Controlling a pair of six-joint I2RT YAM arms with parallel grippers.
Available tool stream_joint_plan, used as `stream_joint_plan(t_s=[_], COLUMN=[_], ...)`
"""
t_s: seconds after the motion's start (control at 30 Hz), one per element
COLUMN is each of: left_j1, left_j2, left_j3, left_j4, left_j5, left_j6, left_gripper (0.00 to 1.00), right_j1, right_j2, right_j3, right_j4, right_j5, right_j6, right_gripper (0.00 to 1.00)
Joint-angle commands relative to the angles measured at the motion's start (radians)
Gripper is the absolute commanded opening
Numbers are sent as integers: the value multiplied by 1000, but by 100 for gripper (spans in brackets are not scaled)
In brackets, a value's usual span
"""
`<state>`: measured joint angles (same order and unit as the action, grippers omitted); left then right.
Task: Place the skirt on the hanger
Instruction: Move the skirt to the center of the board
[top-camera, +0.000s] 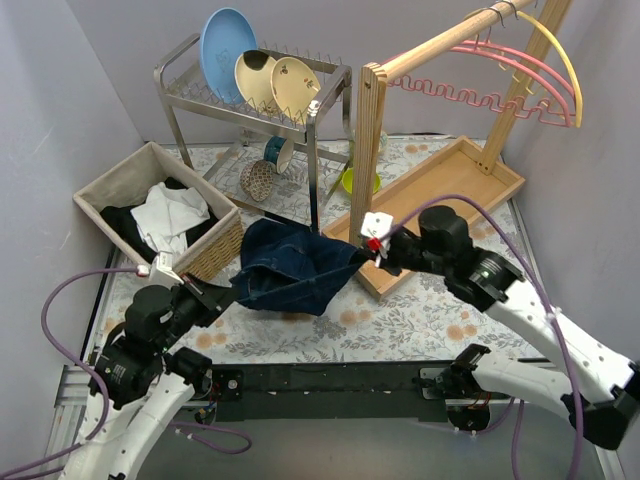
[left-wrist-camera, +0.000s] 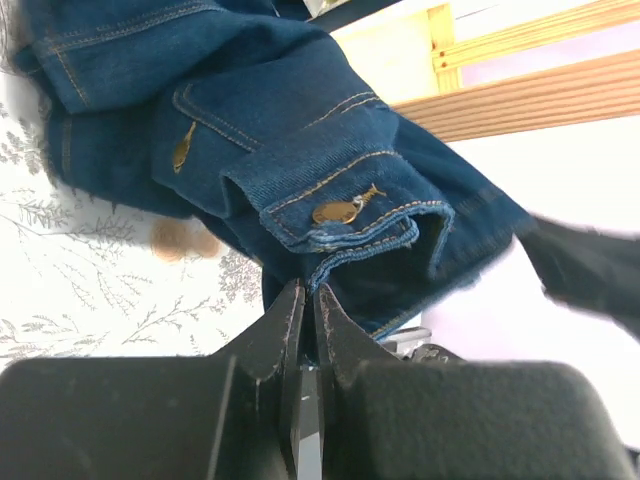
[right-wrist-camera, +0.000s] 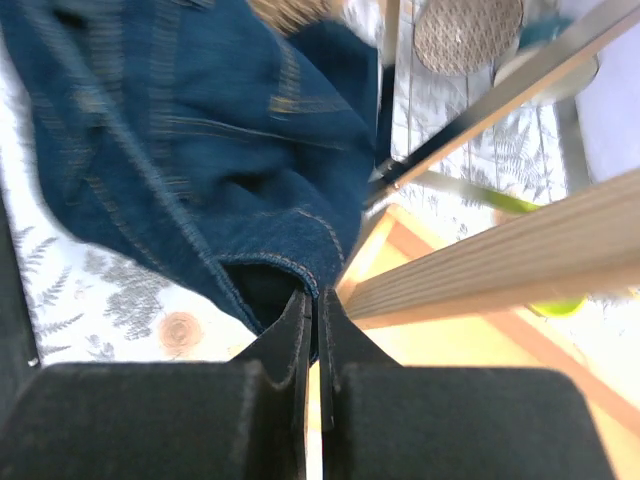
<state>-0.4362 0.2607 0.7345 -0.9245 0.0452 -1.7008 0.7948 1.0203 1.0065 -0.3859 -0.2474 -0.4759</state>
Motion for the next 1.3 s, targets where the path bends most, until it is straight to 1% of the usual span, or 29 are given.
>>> stream_joint_plan(t_s=[0.0,0.03,0.07,0.17,0.2,0.23,0.27,0.33,0.37,0.43,0.47,0.53,0.6,0.63,0.73,0.77,0.87,0.9,1.0,1.07,1.1,1.13,1.17,1.2,1.23,1.27], left_j1=[-3,-3,-3,-3,-3,-3,-3,-3,-3,-3,-3,-3,-3,-3,-3,-3,-13,-24,-105,-188,-222,-305,-352,-398,-479,-514], left_j2=[6,5,3,-21,-24,-23,-17,14,56,110,156,198,270,299,391,411,482,497,560,629,661,719,757,791,825,888], left_j3=[-107,-185,-223,-366,-380,-382,-367,-321,-275,-236,-222,-172,-100,-80,1,18,94,112,158,190,203,218,255,282,308,359], left_j4=[16,25,33,102,101,93,89,38,30,27,47,59,52,49,23,-5,-65,-76,-96,-106,-108,-111,-114,-119,-129,-154], left_j5=[48,86,173,332,376,387,396,360,354,346,355,360,370,395,470,473,453,435,366,308,239,196,164,77,33,-5], left_j6=[-74,-83,-101,-129,-140,-134,-126,-74,-51,2,18,80,143,208,309,367,473,484,501,504,506,501,506,523,536,558], left_gripper=[0,0,0,0,0,1,5,17,22,25,32,36,43,45,52,54,58,59,63,63,64,64,64,64,64,65], right_j1=[-42,-43,-45,-46,-46,-48,-46,-46,-46,-46,-46,-46,-46,-46,-46,-48,-52,-58,-85,-111,-121,-135,-167,-183,-209,-218], right_j2=[-115,-126,-146,-166,-166,-163,-154,-137,-115,-94,-72,-54,-31,-28,-23,-20,-3,1,26,44,49,55,63,66,66,63], right_j3=[-107,-168,-196,-303,-328,-345,-367,-370,-370,-365,-367,-368,-373,-373,-368,-364,-345,-339,-324,-316,-315,-310,-301,-293,-290,-284], right_j4=[-129,-142,-162,-189,-195,-202,-212,-229,-232,-235,-234,-234,-234,-234,-226,-219,-218,-217,-222,-219,-219,-219,-223,-229,-237,-238], right_j5=[-67,-50,-27,11,22,23,10,-4,-21,-39,-61,-78,-90,-92,-92,-95,-105,-113,-139,-150,-150,-154,-179,-199,-217,-240], right_j6=[-78,-90,-107,-181,-203,-219,-230,-236,-237,-240,-239,-239,-234,-233,-228,-225,-211,-207,-204,-199,-198,-193,-193,-196,-198,-199], right_gripper=[1,1,1,1,2,3,9,13,16,18,19,20,23,24,32,35,37,37,37,37,36,36,35,34,34,33])
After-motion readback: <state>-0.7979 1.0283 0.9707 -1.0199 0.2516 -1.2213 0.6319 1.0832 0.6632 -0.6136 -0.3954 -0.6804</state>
